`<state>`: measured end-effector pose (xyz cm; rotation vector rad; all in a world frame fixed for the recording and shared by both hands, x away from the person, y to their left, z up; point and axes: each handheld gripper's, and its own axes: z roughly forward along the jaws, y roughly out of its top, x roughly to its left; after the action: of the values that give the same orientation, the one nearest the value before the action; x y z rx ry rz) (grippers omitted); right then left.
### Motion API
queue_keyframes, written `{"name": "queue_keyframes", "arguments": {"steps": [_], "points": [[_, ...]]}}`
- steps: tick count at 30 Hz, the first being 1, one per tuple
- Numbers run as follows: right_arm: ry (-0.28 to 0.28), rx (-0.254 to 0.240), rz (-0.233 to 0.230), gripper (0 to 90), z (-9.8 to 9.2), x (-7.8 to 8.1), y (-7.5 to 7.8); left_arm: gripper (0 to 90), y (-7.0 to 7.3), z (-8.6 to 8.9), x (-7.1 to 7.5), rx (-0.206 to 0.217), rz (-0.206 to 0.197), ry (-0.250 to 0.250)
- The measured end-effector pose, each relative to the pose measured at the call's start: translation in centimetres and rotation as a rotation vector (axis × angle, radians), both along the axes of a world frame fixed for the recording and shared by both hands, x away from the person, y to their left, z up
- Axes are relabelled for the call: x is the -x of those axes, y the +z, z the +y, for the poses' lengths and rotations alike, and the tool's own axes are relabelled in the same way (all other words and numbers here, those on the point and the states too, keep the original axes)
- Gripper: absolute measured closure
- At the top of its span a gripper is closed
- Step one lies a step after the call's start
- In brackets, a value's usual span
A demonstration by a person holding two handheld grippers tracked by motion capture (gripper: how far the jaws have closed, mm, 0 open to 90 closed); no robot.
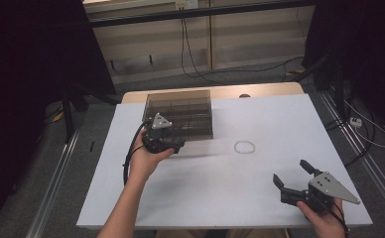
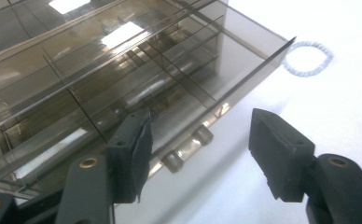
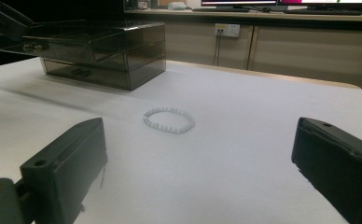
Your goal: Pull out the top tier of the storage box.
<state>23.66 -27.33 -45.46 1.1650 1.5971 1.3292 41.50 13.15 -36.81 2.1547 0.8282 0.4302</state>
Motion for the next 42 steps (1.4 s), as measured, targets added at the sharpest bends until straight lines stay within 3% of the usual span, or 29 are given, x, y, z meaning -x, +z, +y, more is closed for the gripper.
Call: {"name": "queue_keyframes", "arguments": {"steps": [11,13,21,42], "points": [[0.003,-0.010,0.009,2.3,0.0,-0.1,0.3,30.5,0.0,2.3,2.2,0.078,-0.001,-0.002],[0.001,-0.005,0.003,2.3,0.1,-0.2,0.5,29.9,0.0,2.7,2.5,0.065,-0.005,-0.006],[0.018,0.018,0.017,2.2,0.7,-1.1,1.1,25.6,-1.0,4.7,3.6,0.079,0.004,0.017],[0.073,0.061,0.122,2.4,2.0,-4.5,1.0,16.1,-4.1,7.6,5.6,0.094,0.013,0.068]]}}
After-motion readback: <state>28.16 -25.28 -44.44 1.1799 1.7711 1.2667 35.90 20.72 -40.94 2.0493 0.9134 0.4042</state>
